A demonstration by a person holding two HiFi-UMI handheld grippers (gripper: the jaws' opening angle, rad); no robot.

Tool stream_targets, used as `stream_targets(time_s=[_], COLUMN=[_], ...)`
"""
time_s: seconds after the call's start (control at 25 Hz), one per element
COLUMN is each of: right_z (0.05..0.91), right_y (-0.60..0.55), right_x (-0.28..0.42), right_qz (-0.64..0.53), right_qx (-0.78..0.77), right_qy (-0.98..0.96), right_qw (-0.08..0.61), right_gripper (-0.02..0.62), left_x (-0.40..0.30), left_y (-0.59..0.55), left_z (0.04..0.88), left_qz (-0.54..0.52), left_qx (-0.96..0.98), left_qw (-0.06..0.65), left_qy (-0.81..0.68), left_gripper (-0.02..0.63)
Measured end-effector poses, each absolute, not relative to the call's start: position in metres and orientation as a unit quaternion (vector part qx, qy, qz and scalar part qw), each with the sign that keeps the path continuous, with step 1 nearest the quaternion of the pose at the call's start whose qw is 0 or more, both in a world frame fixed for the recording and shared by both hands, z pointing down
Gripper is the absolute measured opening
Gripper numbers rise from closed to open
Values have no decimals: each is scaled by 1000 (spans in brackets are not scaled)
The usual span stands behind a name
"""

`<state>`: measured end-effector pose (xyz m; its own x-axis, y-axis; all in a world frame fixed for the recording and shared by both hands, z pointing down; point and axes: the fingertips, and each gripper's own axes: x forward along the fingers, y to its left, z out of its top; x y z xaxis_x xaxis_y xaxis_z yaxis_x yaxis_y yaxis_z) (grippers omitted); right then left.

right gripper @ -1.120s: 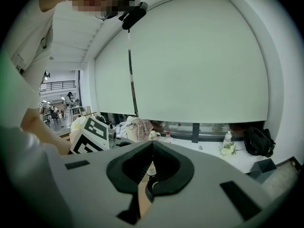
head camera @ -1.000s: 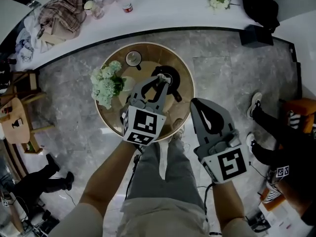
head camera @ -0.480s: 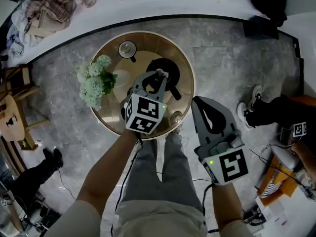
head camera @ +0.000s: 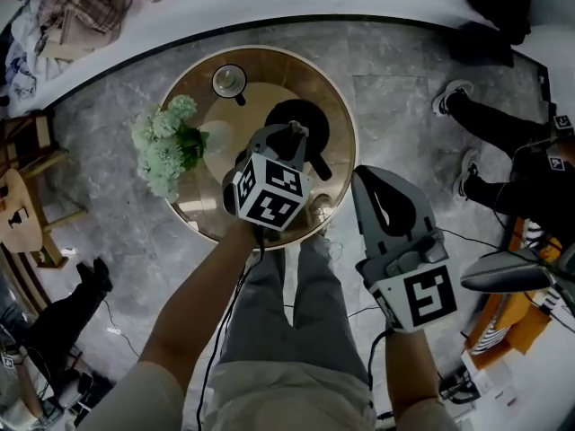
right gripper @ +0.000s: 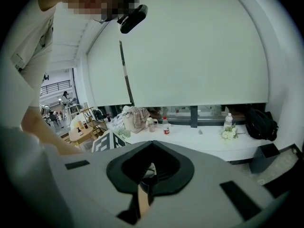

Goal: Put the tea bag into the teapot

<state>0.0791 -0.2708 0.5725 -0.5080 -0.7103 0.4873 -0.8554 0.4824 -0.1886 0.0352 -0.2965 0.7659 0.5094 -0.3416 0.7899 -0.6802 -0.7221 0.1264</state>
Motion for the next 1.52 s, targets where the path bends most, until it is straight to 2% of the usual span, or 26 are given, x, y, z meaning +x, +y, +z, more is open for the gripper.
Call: stream_targets(time_s=[0.44,1.04,1.52], right_z=[575,577,561], right_y=[-275,-276,-271], right_x=[89,94,93], right_qz=[214,216,202], right_qx=[470,467,466], right_qy=[-838,-839,-843], right_qw=[176,175,174], right_gripper=[6,6,6], left_x=[47,37,19], left_y=[-292,-289,-284], left_z=[786,775,751], left_qz=[489,493,476], left_qx=[811,806,808], left_qw=[191,178,177], left_qy=[-260,-276,-299], left_gripper=[72,121,121])
